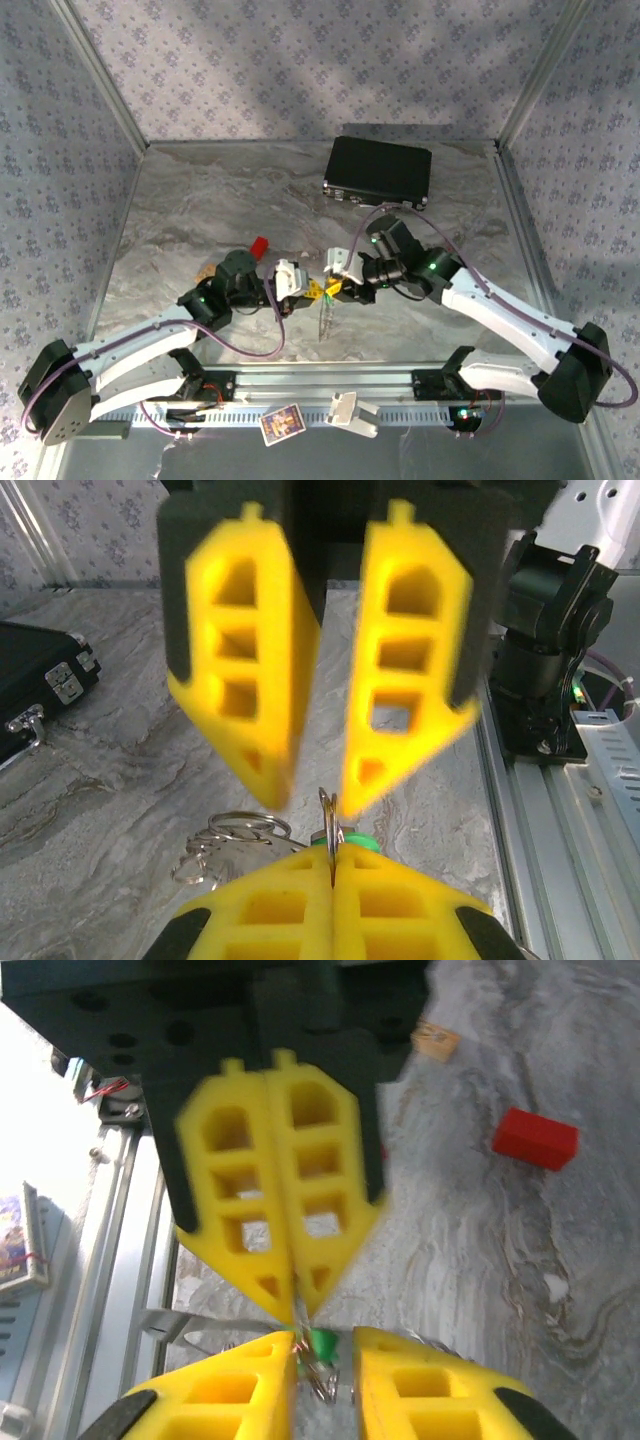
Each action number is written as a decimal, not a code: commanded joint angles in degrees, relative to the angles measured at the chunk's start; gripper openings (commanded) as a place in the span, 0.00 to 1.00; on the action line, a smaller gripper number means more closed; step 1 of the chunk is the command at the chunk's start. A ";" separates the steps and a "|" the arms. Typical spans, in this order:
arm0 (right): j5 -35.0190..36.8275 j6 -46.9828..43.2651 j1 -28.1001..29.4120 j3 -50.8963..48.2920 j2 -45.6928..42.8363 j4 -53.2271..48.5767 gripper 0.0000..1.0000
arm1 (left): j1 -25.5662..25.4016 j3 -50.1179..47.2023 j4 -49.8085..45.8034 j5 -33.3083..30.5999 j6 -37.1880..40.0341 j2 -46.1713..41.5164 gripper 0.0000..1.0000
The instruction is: Put the keys on the keyring
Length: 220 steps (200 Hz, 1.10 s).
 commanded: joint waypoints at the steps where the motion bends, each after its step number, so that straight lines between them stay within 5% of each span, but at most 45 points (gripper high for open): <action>1: -4.04 5.63 -2.12 -3.14 -3.56 5.90 0.30 | -0.25 -1.99 8.42 0.83 -1.80 -1.68 0.00; 115: -2.12 3.48 -0.19 -3.35 -1.85 4.74 0.32 | -0.25 -3.59 11.27 0.40 -2.22 -2.58 0.00; 220: -0.93 1.85 -0.08 -2.80 -1.79 2.23 0.04 | -0.25 -3.40 11.12 0.12 -1.50 -3.09 0.00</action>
